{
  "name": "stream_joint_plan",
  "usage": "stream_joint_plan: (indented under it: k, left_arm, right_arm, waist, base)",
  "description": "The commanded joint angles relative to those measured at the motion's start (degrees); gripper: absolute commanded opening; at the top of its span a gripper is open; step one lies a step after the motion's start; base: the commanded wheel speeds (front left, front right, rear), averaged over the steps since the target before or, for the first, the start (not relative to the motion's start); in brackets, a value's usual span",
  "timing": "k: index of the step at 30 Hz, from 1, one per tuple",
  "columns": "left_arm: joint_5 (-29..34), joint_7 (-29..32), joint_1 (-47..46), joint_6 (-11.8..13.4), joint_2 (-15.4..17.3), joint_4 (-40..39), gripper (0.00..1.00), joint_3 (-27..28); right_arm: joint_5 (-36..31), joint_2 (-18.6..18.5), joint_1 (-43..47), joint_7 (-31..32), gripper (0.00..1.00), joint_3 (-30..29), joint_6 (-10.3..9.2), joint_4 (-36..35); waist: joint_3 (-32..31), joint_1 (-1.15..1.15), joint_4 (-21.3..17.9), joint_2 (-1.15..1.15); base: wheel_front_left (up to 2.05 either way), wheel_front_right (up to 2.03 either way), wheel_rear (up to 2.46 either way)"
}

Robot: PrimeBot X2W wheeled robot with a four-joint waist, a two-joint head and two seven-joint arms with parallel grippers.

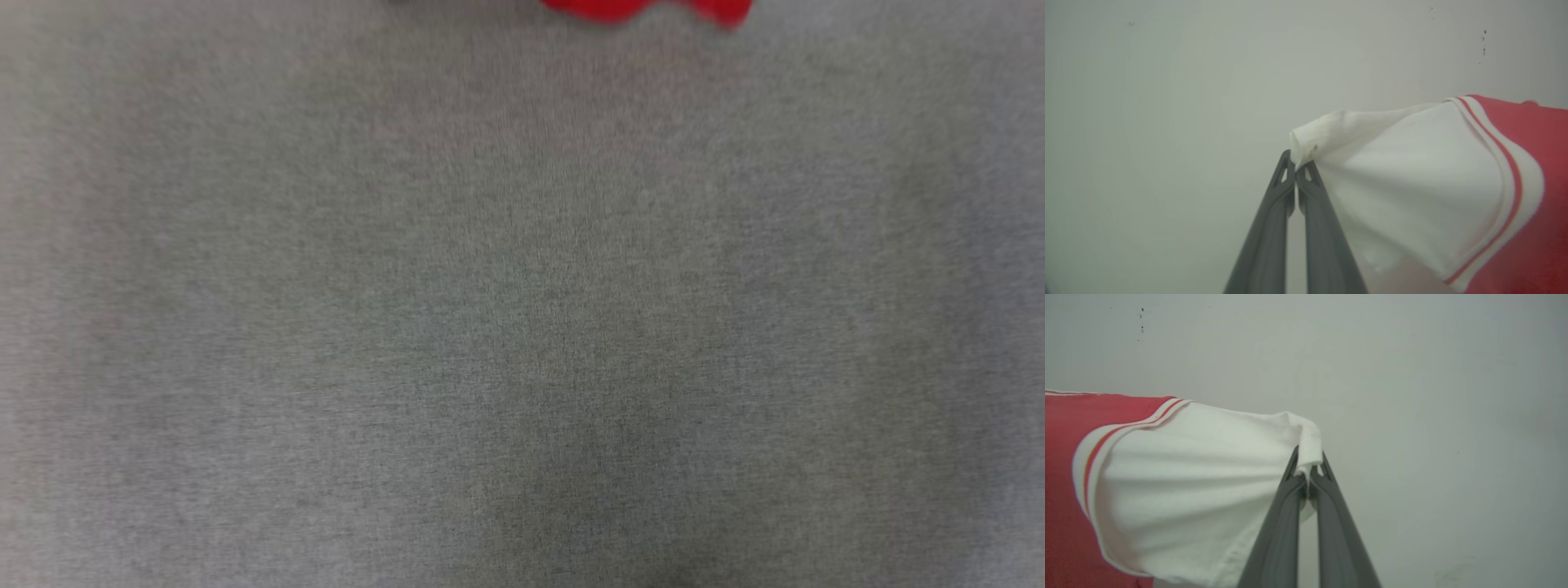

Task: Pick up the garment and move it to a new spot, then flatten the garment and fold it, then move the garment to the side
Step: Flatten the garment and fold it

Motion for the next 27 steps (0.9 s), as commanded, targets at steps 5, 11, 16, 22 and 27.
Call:
stream_joint_plan:
  k: [5,11,16,22,27]
  left_arm:
    - [-0.11,-1.91,-3.11,-0.83,-0.41,0.5,0.0,0.28]
    - [-0.43,-2.56,-3.98,-1.73,-0.89,2.03,0.0,-0.12]
    - [-1.1,-3.38,-3.77,-2.44,-2.46,4.58,0.0,-0.36]
    - [-2.6,-4.92,-0.34,-3.83,-4.33,7.61,0.0,-0.09]
    - [-5.25,-6.01,9.61,-5.68,-6.57,9.6,0.0,1.56]
  right_arm:
    - [0.57,-0.18,-4.95,-2.69,0.0,1.04,-0.12,2.19]
    - [1.76,-0.25,-7.19,-3.36,0.0,4.02,-0.11,4.45]
    - [3.35,-0.27,-7.09,-3.59,0.0,5.86,-0.11,6.89]
    - [5.97,-0.07,-4.65,-4.73,0.0,8.23,-0.1,10.81]
    - [10.35,-0.83,4.85,-6.27,0.0,11.14,-0.1,11.67]
  waist:
    - [5.91,-0.01,-0.14,0.0]
    - [9.61,-0.01,0.12,0.0]
    - [12.18,-0.01,0.38,0.0]
    - [12.81,-0.01,0.71,0.0]
    - [7.54,-0.01,1.71,0.0]
  base:
    - [0.0,0.0,0.0]
    - [0.0,0.0,0.0]
    - [0.0,0.0,0.0]
    - [0.0,0.0,0.0]
    - [0.0,0.0,0.0]
